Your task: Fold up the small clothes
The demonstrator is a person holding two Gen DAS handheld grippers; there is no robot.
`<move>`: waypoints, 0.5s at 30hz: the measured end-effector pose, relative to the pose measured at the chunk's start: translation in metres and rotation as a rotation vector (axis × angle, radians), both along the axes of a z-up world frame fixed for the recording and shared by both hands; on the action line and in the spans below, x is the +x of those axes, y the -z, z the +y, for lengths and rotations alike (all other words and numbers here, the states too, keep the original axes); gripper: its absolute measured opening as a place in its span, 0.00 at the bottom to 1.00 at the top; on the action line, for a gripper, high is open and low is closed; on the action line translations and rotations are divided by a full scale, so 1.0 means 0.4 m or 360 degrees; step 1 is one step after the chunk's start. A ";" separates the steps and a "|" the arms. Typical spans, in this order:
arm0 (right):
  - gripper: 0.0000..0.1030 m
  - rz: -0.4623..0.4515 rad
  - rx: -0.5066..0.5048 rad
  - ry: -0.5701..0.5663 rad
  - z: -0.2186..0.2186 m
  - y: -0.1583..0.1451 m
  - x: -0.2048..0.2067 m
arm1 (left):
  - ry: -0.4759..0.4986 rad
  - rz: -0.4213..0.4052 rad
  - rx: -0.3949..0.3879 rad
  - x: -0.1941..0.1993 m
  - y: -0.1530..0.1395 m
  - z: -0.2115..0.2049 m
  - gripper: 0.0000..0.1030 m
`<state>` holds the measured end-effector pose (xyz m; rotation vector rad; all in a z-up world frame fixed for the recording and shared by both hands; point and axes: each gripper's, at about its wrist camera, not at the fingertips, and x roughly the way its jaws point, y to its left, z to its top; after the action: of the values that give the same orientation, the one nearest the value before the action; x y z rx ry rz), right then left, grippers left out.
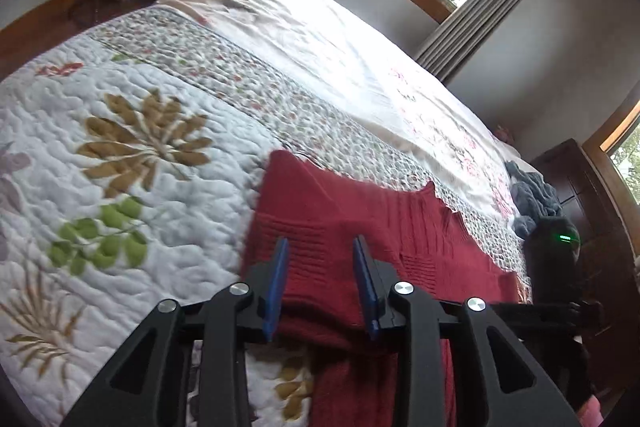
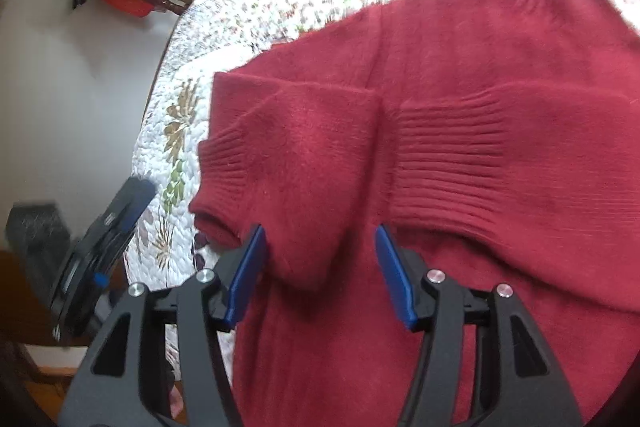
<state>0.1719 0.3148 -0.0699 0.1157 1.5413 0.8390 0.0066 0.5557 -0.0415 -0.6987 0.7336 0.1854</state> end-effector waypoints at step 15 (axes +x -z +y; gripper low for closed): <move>0.10 -0.0206 0.0086 -0.0068 -0.065 -0.128 0.007 | 0.0046 0.0057 -0.0015 0.024 0.019 -0.021 0.33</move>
<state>0.1746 0.2889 -0.0188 0.0668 1.4042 0.9049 0.0162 0.5473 -0.0491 -0.6948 0.7786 0.1687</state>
